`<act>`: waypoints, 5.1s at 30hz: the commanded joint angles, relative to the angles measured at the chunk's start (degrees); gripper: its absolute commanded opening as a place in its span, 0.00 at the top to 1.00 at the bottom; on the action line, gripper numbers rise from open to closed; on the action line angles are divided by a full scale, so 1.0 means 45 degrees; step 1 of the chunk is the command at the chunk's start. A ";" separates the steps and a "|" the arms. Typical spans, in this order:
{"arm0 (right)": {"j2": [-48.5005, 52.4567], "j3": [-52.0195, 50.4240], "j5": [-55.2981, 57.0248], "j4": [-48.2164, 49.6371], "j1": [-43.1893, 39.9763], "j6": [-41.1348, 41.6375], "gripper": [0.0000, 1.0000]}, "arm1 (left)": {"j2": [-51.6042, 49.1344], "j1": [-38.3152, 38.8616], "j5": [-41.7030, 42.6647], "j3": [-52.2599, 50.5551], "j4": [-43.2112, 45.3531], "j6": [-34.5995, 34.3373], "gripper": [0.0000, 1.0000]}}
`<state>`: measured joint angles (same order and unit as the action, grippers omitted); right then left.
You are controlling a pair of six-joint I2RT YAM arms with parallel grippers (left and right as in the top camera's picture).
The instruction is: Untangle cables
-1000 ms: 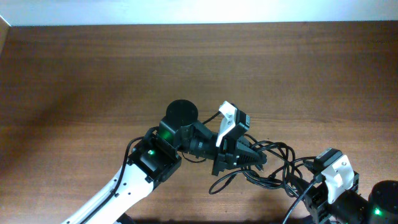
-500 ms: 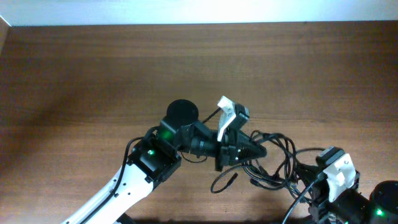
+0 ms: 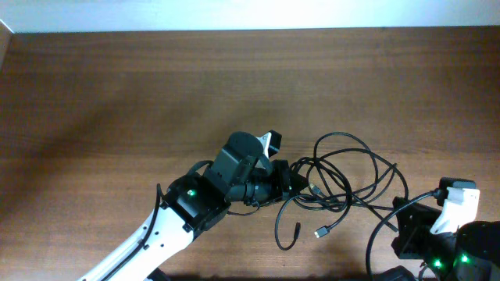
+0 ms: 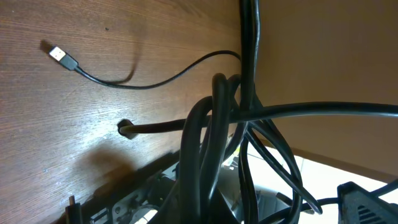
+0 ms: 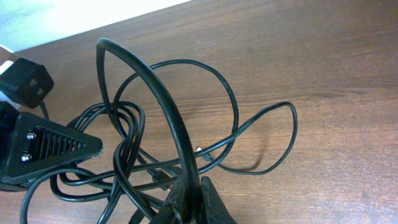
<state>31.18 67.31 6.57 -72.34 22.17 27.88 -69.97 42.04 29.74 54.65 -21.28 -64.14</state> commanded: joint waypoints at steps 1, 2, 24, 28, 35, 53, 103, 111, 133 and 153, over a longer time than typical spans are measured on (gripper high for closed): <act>-0.0267 0.0253 0.2467 -0.0228 -0.0097 0.0933 0.96 | 0.0053 -0.0267 -0.1122 -0.0136 -0.0340 0.1171 1.00; -0.0267 0.0253 0.2822 -0.0447 -0.0097 0.1617 0.96 | 0.0053 -0.0267 -0.1069 -0.0136 -0.0340 0.1413 1.00; -0.0267 0.0248 -0.1525 -0.0175 -0.0097 -0.6110 0.01 | 0.0053 -0.0272 0.4881 -0.0136 0.2380 1.2968 1.00; -0.0267 0.0248 -0.4192 -0.0209 -0.0097 -0.9942 0.01 | 0.0053 -0.0272 0.4877 -0.0136 0.0277 1.5858 1.00; -0.0257 0.0248 -0.5100 -0.0525 -0.0097 -1.1982 0.01 | 0.0908 -0.0267 0.5780 -0.0131 -0.0063 1.7335 1.00; 0.0097 -0.0053 -0.7072 -0.1122 -0.0097 -1.2143 0.69 | 0.2191 -0.0267 0.3983 -0.0131 0.4221 1.2400 1.00; 0.0092 -0.0092 0.3026 -0.0874 -0.0097 0.6018 0.96 | 0.2205 -0.0991 -0.5294 -0.0136 0.0816 -0.0806 1.00; 0.0097 -0.0316 0.3084 -0.1229 -0.0097 0.4755 0.19 | 0.2623 -0.0991 -0.2365 -0.0136 0.4439 0.6664 1.00; 0.0097 -0.0340 -0.5649 0.0165 -0.0097 -0.7815 0.76 | 0.2710 -0.0967 0.3638 -0.0136 0.5644 1.0452 1.00; 0.0092 -0.0311 -0.4634 0.1953 -0.0097 -0.5727 0.96 | 0.2555 -0.0967 -0.3089 -0.0136 0.1875 0.7145 1.00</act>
<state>31.57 65.82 -21.43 -63.77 22.00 -4.10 -59.09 37.80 23.53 53.23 -10.83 -24.71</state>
